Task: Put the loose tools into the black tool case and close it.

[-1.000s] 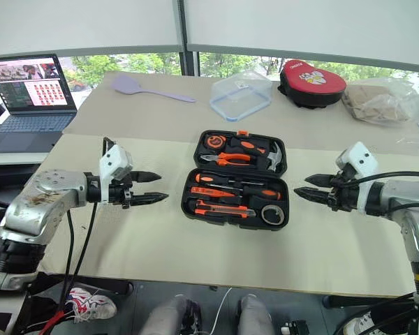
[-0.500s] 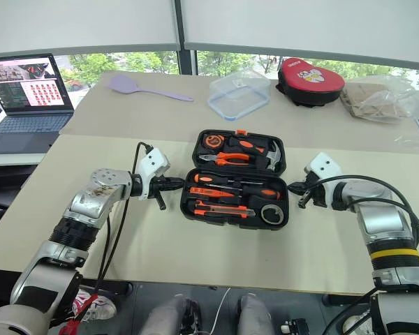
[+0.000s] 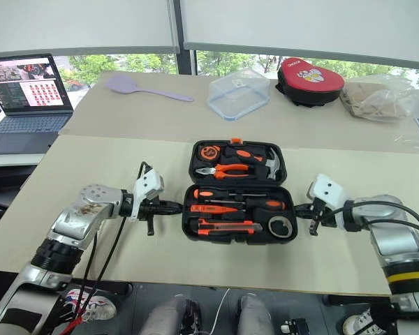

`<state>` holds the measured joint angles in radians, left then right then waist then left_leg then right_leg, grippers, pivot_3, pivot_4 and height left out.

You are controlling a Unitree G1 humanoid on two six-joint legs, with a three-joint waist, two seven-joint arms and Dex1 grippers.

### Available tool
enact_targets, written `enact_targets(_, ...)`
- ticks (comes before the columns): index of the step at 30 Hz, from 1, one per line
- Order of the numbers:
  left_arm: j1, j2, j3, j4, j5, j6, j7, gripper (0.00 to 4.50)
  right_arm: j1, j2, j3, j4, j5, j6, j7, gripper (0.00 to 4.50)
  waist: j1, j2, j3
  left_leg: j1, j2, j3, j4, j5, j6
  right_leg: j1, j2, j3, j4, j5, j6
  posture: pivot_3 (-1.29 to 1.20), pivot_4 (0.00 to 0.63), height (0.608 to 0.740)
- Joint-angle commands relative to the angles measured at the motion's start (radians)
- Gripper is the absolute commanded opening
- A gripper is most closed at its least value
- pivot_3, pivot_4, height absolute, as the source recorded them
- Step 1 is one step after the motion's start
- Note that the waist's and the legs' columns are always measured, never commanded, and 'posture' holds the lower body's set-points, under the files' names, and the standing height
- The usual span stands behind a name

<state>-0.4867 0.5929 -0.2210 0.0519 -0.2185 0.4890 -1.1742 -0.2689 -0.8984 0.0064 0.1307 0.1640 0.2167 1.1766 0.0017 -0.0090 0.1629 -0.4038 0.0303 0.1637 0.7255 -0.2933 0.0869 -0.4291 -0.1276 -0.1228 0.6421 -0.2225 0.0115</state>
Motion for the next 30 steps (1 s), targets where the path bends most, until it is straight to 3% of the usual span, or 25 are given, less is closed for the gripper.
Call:
enact_targets(1,0.008,-0.016,-0.032,-0.077,-0.035,-0.018,-0.043,0.07,0.009,0.004,-0.023,-0.115,0.061,-0.041,0.037,0.00,0.000,0.000,0.000,0.000,0.000,0.000,0.000,0.000,0.000,0.000,0.000,0.000,0.000,0.000,0.000,0.00,0.150,0.731)
enact_targets(5,0.106,0.053,-0.044,-0.157,-0.028,-0.031,-0.077,0.07,0.174,-0.023,-0.077,-0.276,0.090,-0.021,0.038,0.00,0.001,0.000,0.000,0.001,0.000,-0.001,-0.002,0.000,0.000,0.000,-0.001,0.000,0.000,-0.001,-0.001,0.00,0.150,0.731)
enact_targets(19,0.317,0.190,0.073,-0.242,-0.038,-0.064,-0.030,0.07,0.383,-0.063,-0.190,-0.401,0.068,-0.024,-0.034,0.00,0.001,0.001,0.000,0.007,0.001,-0.001,-0.009,-0.001,-0.001,0.004,-0.002,0.002,-0.002,-0.002,-0.002,0.00,0.150,0.731)
enact_targets(25,0.333,0.273,0.169,-0.152,-0.041,-0.095,-0.006,0.07,0.375,-0.094,-0.275,-0.330,0.064,0.018,-0.077,0.00,0.001,0.001,-0.001,0.012,0.001,-0.001,-0.010,-0.001,-0.002,0.006,-0.004,0.002,-0.002,-0.003,-0.004,0.00,0.150,0.731)
enact_targets(27,0.282,0.253,0.204,-0.122,-0.087,-0.006,0.029,0.07,0.327,-0.088,-0.288,-0.324,0.103,0.099,-0.099,0.00,0.000,0.001,-0.001,0.012,0.002,-0.001,-0.011,-0.001,-0.003,0.006,-0.005,0.003,-0.002,-0.003,-0.004,0.00,0.150,0.731)
enact_targets(28,0.237,0.230,0.226,-0.100,-0.115,0.061,0.062,0.57,0.294,-0.081,-0.293,-0.327,0.132,0.159,-0.114,0.58,0.002,0.001,0.000,0.013,0.002,-0.001,-0.011,0.000,-0.004,0.005,-0.005,0.003,-0.001,-0.003,-0.004,0.00,0.150,0.731)
enact_targets(30,0.107,0.166,0.267,-0.036,-0.168,0.211,0.154,1.12,0.193,-0.055,-0.292,-0.331,0.205,0.312,-0.158,1.13,0.005,0.001,0.000,0.012,0.002,-0.001,-0.011,0.001,-0.005,0.005,-0.004,0.003,0.000,-0.003,-0.004,0.00,0.150,0.731)
